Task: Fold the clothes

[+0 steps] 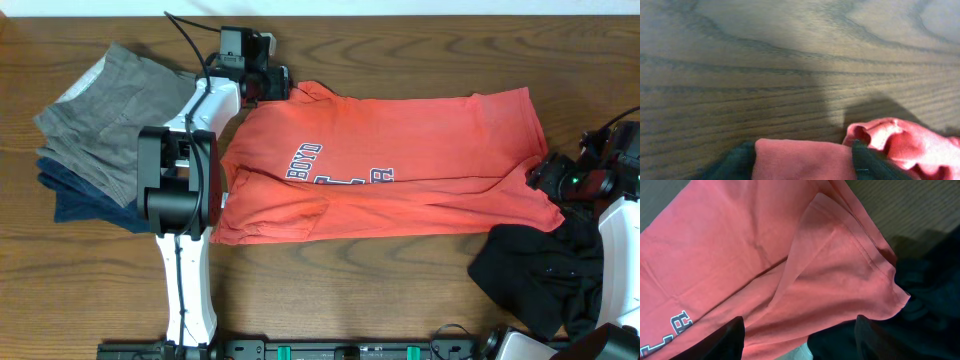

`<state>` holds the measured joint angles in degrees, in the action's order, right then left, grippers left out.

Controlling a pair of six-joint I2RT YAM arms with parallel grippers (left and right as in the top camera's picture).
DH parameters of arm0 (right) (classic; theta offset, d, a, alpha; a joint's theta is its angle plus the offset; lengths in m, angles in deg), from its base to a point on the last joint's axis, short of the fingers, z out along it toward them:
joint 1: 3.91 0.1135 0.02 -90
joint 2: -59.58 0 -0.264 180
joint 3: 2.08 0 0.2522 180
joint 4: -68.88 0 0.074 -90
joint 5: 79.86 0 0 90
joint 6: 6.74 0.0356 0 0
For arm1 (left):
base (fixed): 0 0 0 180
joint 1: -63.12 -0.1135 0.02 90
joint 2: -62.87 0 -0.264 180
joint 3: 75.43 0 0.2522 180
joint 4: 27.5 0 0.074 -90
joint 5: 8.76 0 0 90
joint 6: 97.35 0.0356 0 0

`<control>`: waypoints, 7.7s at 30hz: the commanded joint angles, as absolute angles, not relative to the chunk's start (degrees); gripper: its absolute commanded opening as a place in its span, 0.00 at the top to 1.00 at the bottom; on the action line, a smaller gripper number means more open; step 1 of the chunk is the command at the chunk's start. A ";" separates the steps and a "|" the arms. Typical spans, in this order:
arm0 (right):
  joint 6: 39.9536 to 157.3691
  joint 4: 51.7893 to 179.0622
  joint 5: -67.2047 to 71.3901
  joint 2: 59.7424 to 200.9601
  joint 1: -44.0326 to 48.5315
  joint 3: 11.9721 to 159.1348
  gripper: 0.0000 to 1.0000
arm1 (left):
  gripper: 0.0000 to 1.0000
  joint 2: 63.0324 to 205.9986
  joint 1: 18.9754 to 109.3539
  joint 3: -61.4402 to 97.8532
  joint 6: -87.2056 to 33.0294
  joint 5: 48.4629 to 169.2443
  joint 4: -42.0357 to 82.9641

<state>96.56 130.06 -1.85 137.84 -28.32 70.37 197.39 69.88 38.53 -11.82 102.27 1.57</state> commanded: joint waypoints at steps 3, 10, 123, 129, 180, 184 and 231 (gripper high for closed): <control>95.82 130.45 -1.66 137.53 -27.84 70.40 0.32 | 0.79 197.76 70.45 39.39 -12.17 102.71 2.75; 95.82 130.04 -1.20 137.88 -27.84 70.40 0.35 | 0.94 196.49 70.14 39.41 -16.35 102.71 4.93; 101.83 123.57 11.39 184.02 -23.64 106.55 0.99 | 0.94 181.26 64.70 31.67 -22.99 118.89 9.11; 100.43 132.73 11.41 176.85 -25.39 106.53 0.99 | 0.94 171.57 64.04 31.67 -19.49 124.55 23.91; 96.89 151.22 19.35 169.73 -28.75 104.60 0.99 | 0.94 152.08 61.57 23.39 -5.85 108.79 62.05; 96.89 151.22 19.31 169.73 -28.54 104.56 0.99 | 0.94 152.36 61.57 17.18 -7.91 108.81 50.18; 96.89 146.87 19.35 169.75 -27.88 99.77 0.99 | 0.22 149.21 63.30 0.17 -19.69 92.90 22.90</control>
